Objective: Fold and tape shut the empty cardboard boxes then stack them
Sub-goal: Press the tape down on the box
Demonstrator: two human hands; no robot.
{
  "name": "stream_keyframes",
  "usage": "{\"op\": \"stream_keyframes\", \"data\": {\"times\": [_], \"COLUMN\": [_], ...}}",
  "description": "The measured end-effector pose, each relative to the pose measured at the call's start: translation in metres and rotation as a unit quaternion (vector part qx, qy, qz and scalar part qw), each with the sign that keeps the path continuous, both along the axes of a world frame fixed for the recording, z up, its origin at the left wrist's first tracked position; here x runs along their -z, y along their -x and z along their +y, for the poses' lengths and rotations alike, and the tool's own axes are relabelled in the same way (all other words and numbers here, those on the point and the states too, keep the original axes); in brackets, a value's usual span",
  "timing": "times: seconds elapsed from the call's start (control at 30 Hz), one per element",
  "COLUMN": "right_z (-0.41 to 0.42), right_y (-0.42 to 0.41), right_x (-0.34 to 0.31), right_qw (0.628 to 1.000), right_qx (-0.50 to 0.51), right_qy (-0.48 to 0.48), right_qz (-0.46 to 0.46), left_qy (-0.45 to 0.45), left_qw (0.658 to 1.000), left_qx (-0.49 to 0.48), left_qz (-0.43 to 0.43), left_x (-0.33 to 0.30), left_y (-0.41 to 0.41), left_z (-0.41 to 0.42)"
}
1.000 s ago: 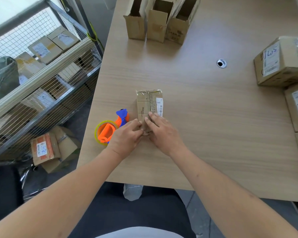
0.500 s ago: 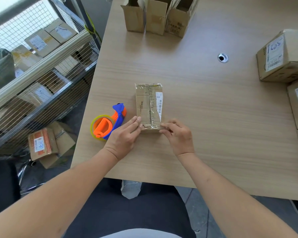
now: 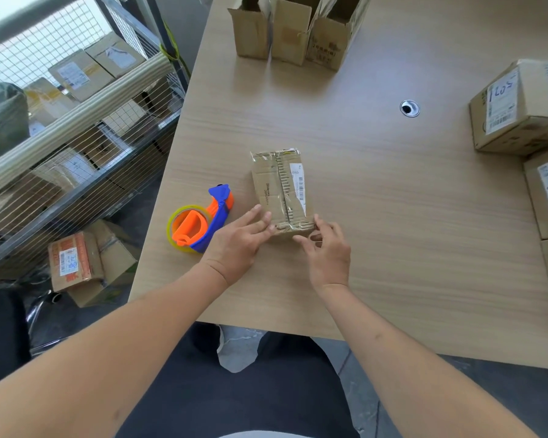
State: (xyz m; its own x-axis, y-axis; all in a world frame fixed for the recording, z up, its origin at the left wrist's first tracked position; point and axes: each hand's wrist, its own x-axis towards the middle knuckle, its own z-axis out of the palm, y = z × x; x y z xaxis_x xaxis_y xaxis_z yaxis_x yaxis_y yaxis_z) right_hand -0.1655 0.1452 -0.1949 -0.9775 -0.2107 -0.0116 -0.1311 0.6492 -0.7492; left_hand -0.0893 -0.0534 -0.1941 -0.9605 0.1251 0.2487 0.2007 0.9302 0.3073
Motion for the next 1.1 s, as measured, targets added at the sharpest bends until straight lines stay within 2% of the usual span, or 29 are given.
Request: {"op": "stream_keyframes", "data": {"times": [0.13, 0.27, 0.33, 0.5, 0.6, 0.73, 0.9, 0.97, 1.1], "right_z": [0.029, 0.04, 0.039, 0.044, 0.041, 0.03, 0.013, 0.011, 0.02], "right_y": [0.012, 0.015, 0.013, 0.006, 0.004, 0.003, 0.001, 0.005, 0.021], "right_x": [-0.006, -0.01, -0.007, 0.004, 0.0, -0.007, -0.02, -0.021, -0.02], "right_qw": [0.994, 0.969, 0.964, 0.968, 0.954, 0.962, 0.964, 0.961, 0.947], "right_qx": [-0.036, -0.1, -0.105, -0.123, -0.146, -0.139, -0.142, -0.17, -0.222], "right_qy": [-0.098, -0.196, -0.215, -0.164, -0.182, -0.18, -0.197, -0.196, -0.202], "right_qz": [0.018, 0.111, 0.118, 0.147, 0.187, 0.154, 0.109, 0.099, 0.112], "left_qy": [0.026, 0.017, 0.005, -0.038, -0.042, -0.065, -0.148, -0.142, -0.096], "left_qw": [0.997, 0.998, 0.999, 0.998, 0.997, 0.995, 0.986, 0.985, 0.988], "left_qx": [0.071, 0.057, 0.039, 0.051, 0.069, 0.067, -0.058, -0.084, -0.076], "left_qz": [-0.018, 0.005, 0.015, -0.013, -0.016, -0.018, -0.043, -0.058, -0.091], "left_x": [0.0, 0.004, 0.004, -0.004, -0.011, -0.025, -0.035, -0.037, -0.038], "left_y": [0.01, 0.01, 0.009, -0.002, 0.0, 0.003, 0.015, 0.025, 0.039], "left_z": [0.011, 0.018, 0.022, 0.026, 0.027, 0.028, 0.025, 0.021, 0.009]}}
